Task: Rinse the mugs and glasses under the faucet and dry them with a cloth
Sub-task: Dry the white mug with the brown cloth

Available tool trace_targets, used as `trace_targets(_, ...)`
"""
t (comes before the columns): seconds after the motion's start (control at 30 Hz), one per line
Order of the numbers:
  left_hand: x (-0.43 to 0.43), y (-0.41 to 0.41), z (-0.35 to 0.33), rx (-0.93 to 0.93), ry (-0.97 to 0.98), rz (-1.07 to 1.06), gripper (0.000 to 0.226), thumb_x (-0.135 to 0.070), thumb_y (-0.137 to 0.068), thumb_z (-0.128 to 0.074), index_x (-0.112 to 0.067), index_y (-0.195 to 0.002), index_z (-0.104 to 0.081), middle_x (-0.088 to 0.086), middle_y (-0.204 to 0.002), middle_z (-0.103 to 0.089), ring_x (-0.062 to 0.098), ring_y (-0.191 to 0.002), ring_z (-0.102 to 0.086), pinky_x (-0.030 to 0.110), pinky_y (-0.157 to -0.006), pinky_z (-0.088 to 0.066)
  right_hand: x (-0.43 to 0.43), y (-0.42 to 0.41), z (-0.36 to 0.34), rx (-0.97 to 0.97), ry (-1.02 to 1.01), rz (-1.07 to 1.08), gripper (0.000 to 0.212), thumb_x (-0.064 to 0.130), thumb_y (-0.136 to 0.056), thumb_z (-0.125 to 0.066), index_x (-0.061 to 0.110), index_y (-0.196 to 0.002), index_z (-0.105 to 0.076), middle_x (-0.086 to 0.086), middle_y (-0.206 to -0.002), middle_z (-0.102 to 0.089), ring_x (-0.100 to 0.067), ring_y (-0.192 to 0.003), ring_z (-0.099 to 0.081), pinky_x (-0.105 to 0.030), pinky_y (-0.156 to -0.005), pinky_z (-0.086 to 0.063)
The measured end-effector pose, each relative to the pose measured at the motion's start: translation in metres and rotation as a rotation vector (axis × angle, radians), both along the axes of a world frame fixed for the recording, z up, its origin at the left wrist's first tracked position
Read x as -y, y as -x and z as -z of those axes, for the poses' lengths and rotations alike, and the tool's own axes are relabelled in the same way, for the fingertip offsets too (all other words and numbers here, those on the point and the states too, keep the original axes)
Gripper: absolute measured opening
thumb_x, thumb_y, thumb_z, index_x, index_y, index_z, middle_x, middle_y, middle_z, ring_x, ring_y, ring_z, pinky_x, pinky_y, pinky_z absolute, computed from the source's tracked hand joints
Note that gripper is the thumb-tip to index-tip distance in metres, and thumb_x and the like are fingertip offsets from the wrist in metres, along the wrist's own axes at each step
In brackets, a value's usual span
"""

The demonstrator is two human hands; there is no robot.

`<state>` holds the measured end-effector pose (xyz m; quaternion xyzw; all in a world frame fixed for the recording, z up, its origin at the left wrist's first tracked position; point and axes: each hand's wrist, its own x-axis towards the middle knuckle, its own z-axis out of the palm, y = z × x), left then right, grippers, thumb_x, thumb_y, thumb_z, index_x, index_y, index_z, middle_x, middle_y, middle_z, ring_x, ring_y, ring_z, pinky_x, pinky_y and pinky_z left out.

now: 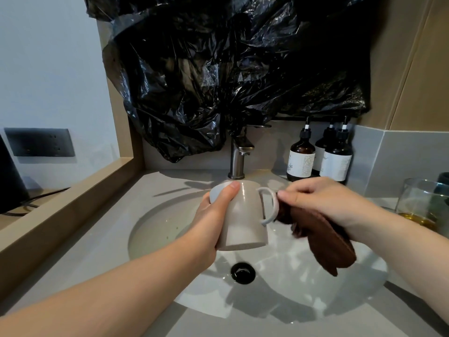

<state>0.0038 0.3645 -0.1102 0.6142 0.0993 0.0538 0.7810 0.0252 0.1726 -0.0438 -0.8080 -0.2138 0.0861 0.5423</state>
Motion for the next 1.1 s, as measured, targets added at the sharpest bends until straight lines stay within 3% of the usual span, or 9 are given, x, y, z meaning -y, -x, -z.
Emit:
trace_targets(0.13,0.001,0.0,-0.001,-0.035,-0.095,-0.066,0.051,-0.061,-0.073,-0.065,-0.036,-0.115,-0.051,0.006,-0.107,-0.067,0.028,-0.092,-0.067,0.048,-0.081,-0.058,0.0,-0.003,-0.008,0.148,-0.22,0.285,0.01,0.02,-0.082,-0.069,0.011,-0.08,-0.071,-0.008,-0.07,-0.071,-0.02,-0.058,-0.066,-0.028,-0.057,-0.053)
trace_targets(0.27,0.009,0.001,0.001,-0.032,-0.15,-0.056,0.072,-0.071,-0.059,-0.07,-0.032,-0.117,-0.052,0.003,-0.104,-0.07,0.025,-0.091,-0.069,0.046,-0.086,-0.056,-0.026,0.014,0.004,0.737,0.175,0.222,0.01,0.014,-0.081,-0.065,0.023,-0.08,-0.063,0.008,-0.085,-0.06,-0.005,-0.078,-0.056,-0.01,-0.071,-0.039)
trace_targets(0.43,0.01,0.001,0.002,0.016,-0.123,-0.065,0.073,-0.069,-0.05,-0.07,-0.034,-0.113,-0.057,-0.001,-0.098,-0.074,0.021,-0.088,-0.071,0.043,-0.087,-0.055,-0.038,0.017,0.024,1.188,0.406,0.152,0.008,0.019,-0.079,-0.058,0.012,-0.078,-0.062,0.001,-0.079,-0.057,-0.022,-0.075,-0.053,-0.028,-0.061,-0.042)
trace_targets(0.53,0.006,0.002,0.0,0.022,-0.011,-0.032,0.065,-0.063,-0.07,-0.068,-0.018,-0.116,-0.058,0.004,-0.084,-0.073,0.019,-0.073,-0.071,0.032,-0.066,-0.057,-0.042,0.031,0.036,1.323,0.473,0.027,0.014,0.019,-0.083,-0.054,0.011,-0.078,-0.065,-0.001,-0.081,-0.06,-0.021,-0.076,-0.053,-0.032,-0.058,-0.045)
trace_targets(0.6,0.005,0.005,-0.003,0.031,0.032,-0.047,0.059,-0.058,-0.078,-0.064,-0.013,-0.116,-0.057,0.003,-0.073,-0.069,0.017,-0.061,-0.067,0.025,-0.053,-0.051,-0.044,0.035,0.044,1.39,0.498,-0.031,0.012,0.014,-0.083,-0.058,0.011,-0.075,-0.065,-0.004,-0.079,-0.06,-0.024,-0.075,-0.054,-0.034,-0.057,-0.046)
trace_targets(0.77,0.015,0.003,-0.003,0.068,-0.065,-0.122,0.054,-0.063,-0.063,-0.07,-0.034,-0.107,-0.06,0.001,-0.096,-0.073,0.022,-0.089,-0.07,0.043,-0.087,-0.055,-0.04,0.014,0.025,1.442,0.544,0.263,0.009,0.005,-0.078,-0.068,0.01,-0.07,-0.064,-0.004,-0.077,-0.059,-0.023,-0.068,-0.05,-0.033,-0.051,-0.041)
trace_targets(0.87,0.015,0.004,-0.004,0.048,-0.082,-0.167,0.053,-0.068,-0.055,-0.068,-0.039,-0.097,-0.056,0.0,-0.098,-0.072,0.023,-0.093,-0.069,0.045,-0.09,-0.053,-0.044,0.017,0.031,1.402,0.572,0.262,0.018,0.015,-0.087,-0.054,0.006,-0.075,-0.063,-0.007,-0.081,-0.057,-0.025,-0.07,-0.049,-0.036,-0.05,-0.044)
trace_targets(1.03,0.011,0.005,-0.005,0.065,-0.086,-0.197,0.062,-0.071,-0.05,-0.066,-0.038,-0.102,-0.055,-0.001,-0.102,-0.07,0.022,-0.096,-0.067,0.045,-0.092,-0.052,-0.048,0.018,0.043,1.376,0.57,0.248,0.01,-0.001,-0.071,-0.069,0.004,-0.079,-0.064,-0.008,-0.08,-0.054,-0.025,-0.068,-0.047,-0.032,-0.045,-0.037)
trace_targets(1.1,0.014,0.006,-0.006,0.078,-0.142,-0.181,0.046,-0.066,-0.062,-0.068,-0.038,-0.096,-0.052,-0.004,-0.099,-0.068,0.019,-0.094,-0.066,0.042,-0.091,-0.052,-0.045,0.011,0.038,1.333,0.465,0.306,0.004,0.0,-0.076,-0.065,0.004,-0.077,-0.065,-0.007,-0.078,-0.055,-0.027,-0.069,-0.05,-0.037,-0.051,-0.044)
